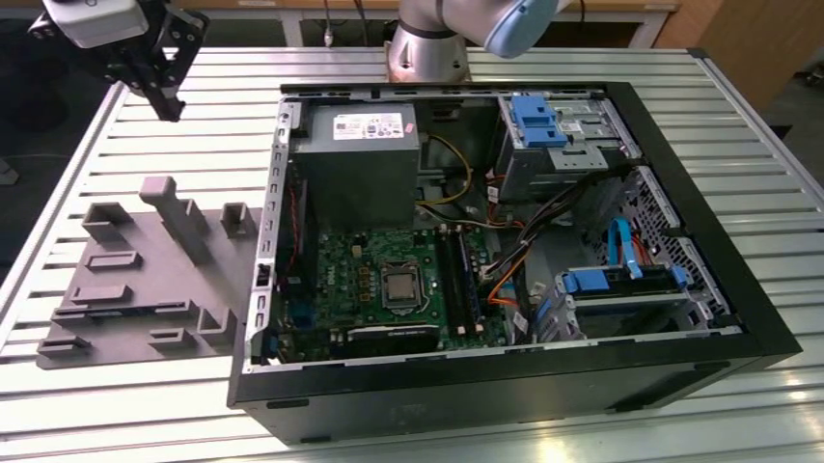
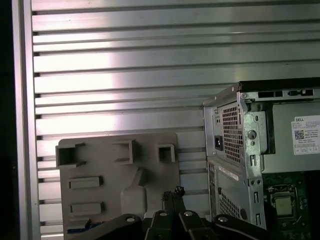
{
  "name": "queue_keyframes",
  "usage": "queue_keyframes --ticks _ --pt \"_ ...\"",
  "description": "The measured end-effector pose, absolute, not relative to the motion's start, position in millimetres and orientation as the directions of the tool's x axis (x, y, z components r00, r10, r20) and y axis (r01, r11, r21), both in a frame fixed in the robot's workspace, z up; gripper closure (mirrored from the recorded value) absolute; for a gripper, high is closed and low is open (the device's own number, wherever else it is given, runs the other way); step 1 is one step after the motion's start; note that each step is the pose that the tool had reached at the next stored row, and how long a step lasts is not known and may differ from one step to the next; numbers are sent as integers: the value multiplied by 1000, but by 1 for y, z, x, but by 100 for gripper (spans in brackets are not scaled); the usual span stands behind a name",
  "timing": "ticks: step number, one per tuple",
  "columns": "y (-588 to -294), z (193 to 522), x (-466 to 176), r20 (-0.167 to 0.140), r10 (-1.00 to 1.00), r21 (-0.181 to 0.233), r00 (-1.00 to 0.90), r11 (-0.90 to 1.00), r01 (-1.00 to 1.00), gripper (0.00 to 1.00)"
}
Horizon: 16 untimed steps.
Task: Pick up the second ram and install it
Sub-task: 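Reach for the second ram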
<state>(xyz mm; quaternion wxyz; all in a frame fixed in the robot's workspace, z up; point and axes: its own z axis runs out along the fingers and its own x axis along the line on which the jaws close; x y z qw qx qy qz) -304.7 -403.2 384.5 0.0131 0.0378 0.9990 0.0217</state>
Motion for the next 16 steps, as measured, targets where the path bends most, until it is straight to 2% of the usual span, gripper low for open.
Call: queue_keyframes --ticks 16 --pt "-406 380 -317 -25 76 44 -997 996 75 89"
